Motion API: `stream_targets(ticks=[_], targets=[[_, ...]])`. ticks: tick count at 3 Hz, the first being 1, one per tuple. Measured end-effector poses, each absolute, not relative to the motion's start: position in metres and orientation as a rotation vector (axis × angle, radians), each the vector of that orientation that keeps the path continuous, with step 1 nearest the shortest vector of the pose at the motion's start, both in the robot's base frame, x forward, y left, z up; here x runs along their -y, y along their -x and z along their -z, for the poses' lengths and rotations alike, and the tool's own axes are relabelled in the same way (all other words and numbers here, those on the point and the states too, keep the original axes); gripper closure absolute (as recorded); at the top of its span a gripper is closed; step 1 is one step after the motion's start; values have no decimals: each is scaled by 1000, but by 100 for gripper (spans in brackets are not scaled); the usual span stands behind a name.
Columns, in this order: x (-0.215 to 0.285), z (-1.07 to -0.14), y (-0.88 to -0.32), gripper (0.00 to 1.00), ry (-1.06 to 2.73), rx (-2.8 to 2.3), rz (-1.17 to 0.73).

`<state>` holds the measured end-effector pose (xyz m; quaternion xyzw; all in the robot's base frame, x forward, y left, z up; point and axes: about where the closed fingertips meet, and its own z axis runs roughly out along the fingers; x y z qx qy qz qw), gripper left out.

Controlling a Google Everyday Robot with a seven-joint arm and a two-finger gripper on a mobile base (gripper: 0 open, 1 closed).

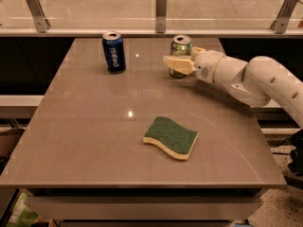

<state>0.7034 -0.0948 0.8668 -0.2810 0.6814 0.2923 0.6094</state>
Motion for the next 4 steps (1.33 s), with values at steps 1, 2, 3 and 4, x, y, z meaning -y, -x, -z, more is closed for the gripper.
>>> stream_targets(ticks=[1,2,3,4], targets=[[92,-867,-703,64,652,-1572,-678],[89,-867,-703,88,655,-1571,-682],[86,-868,-703,100,658,-1570,-685],[86,-873,-704,100,664,-1561,-692]])
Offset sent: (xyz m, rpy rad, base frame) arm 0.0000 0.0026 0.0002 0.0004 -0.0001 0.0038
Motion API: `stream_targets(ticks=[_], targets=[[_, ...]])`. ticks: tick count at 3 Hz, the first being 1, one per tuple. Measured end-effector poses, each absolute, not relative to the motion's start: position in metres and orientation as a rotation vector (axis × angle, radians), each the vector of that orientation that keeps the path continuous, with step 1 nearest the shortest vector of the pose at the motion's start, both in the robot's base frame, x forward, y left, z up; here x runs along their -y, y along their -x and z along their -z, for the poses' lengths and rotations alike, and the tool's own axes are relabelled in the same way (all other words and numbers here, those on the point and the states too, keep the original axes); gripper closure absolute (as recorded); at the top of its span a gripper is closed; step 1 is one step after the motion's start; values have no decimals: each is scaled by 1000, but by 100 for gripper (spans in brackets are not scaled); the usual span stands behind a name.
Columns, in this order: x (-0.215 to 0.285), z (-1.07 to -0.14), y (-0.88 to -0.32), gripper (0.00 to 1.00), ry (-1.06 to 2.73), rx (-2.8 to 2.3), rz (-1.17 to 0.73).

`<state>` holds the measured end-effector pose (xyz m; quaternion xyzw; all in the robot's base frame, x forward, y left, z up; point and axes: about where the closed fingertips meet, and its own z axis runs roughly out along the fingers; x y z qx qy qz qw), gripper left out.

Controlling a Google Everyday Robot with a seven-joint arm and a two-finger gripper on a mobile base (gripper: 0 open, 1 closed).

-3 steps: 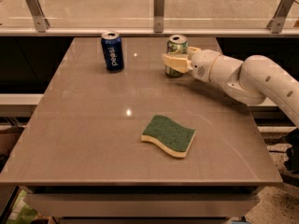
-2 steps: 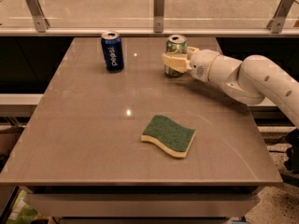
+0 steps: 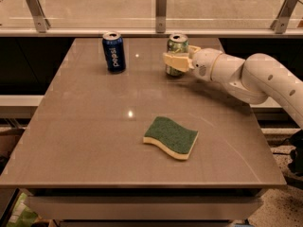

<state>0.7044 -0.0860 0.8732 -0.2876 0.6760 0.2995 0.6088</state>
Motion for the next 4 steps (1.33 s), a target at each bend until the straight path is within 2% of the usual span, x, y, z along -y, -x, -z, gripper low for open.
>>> stream_targets(ticks=[2,4], targets=[[111,-941,-697,100,724,-1543,-650],[112,-942,-701,100,735,-1509,-629]])
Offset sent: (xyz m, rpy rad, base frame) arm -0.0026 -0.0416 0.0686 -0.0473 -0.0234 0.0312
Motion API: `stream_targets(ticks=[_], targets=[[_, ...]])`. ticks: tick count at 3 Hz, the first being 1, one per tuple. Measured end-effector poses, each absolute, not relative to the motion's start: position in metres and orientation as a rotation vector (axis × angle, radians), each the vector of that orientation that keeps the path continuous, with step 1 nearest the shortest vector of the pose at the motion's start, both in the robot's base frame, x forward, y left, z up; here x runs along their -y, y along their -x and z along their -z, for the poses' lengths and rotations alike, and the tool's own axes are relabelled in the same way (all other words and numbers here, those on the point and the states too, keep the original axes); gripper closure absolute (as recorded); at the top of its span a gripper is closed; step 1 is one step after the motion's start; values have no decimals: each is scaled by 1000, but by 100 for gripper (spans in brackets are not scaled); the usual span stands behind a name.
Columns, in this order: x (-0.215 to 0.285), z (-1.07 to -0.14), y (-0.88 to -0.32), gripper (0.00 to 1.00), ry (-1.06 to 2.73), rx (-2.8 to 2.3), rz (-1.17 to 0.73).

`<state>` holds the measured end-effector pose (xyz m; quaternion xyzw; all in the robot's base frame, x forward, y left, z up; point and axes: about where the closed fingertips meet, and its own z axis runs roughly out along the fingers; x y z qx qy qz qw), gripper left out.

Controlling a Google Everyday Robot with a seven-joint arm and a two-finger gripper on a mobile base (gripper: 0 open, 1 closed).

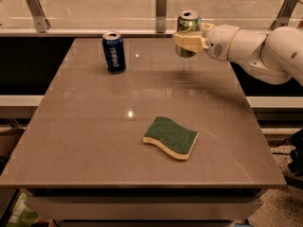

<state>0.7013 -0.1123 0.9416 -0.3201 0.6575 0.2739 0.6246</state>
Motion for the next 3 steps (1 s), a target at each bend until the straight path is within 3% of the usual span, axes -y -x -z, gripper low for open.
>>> stream_targets(ticks=[3], targets=[[127,-946,-722,100,867,-1351,-352]])
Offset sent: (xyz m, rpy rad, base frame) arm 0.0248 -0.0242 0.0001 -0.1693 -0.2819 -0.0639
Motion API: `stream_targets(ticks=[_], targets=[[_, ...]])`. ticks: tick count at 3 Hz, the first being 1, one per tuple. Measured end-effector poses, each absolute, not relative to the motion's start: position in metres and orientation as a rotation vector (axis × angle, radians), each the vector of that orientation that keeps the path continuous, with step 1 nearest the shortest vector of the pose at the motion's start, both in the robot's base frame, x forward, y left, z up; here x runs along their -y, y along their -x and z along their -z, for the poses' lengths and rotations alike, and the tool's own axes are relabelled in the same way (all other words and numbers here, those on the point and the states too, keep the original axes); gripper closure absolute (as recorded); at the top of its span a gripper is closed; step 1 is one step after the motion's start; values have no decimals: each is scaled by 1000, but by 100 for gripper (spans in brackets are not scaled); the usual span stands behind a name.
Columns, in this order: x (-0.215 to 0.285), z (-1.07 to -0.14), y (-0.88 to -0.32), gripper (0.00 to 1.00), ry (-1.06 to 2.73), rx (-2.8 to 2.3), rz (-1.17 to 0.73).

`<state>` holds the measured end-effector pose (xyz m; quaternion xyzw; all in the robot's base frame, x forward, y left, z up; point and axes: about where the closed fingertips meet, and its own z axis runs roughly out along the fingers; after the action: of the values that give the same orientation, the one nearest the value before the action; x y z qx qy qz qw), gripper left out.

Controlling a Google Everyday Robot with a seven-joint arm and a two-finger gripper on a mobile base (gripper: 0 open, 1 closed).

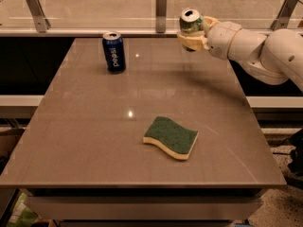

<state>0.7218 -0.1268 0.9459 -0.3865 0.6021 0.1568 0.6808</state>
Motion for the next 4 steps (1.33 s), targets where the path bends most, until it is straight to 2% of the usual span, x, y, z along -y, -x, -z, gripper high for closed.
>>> stream_targets(ticks=[1,4], targets=[[129,-954,-721,100,927,-1286,-177],[129,-962,-724,100,967,-1215,-77]])
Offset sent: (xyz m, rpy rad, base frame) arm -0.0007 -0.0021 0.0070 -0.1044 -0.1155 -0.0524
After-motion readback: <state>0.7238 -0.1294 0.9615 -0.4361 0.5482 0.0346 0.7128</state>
